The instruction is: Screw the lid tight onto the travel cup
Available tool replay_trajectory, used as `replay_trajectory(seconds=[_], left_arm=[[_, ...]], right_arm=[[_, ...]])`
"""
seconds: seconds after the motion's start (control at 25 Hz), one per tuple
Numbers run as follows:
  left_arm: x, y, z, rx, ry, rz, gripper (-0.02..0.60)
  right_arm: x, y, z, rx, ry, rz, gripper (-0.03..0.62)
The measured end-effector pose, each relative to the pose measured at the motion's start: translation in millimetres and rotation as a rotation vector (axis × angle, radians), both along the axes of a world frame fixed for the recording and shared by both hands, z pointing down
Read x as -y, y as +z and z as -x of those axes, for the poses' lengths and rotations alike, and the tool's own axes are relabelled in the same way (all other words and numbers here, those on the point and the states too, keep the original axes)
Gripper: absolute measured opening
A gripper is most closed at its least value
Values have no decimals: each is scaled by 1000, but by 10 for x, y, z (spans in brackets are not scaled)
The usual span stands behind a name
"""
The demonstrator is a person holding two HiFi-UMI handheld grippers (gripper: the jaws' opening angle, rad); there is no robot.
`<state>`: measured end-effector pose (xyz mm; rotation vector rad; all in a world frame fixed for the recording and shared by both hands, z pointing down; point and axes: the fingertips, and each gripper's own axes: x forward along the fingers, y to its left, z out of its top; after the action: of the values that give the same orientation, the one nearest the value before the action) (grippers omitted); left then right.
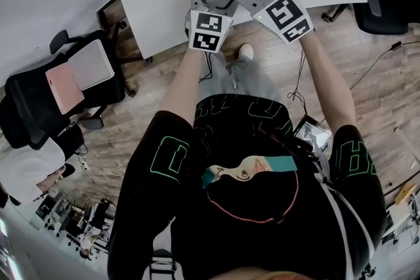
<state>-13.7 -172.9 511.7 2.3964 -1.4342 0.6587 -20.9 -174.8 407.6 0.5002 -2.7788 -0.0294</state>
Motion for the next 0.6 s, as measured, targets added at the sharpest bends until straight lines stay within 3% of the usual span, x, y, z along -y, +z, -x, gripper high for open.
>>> replay_trajectory(seconds=[0.2, 0.32, 0.52, 0.6], left_arm=[[-1, 1, 2, 5, -3, 0, 308], [-4, 0, 3, 8, -5, 0, 308], [-5, -2, -5, 11, -6, 3, 308], [-2, 2, -11, 11, -6, 4, 308]], right_arm=[[14, 10, -15, -2, 226, -43, 230], [21, 11, -28, -31, 313, -92, 232], [-9, 38, -10, -10, 280, -54, 235], [-34, 52, 2, 2, 218, -19, 302]])
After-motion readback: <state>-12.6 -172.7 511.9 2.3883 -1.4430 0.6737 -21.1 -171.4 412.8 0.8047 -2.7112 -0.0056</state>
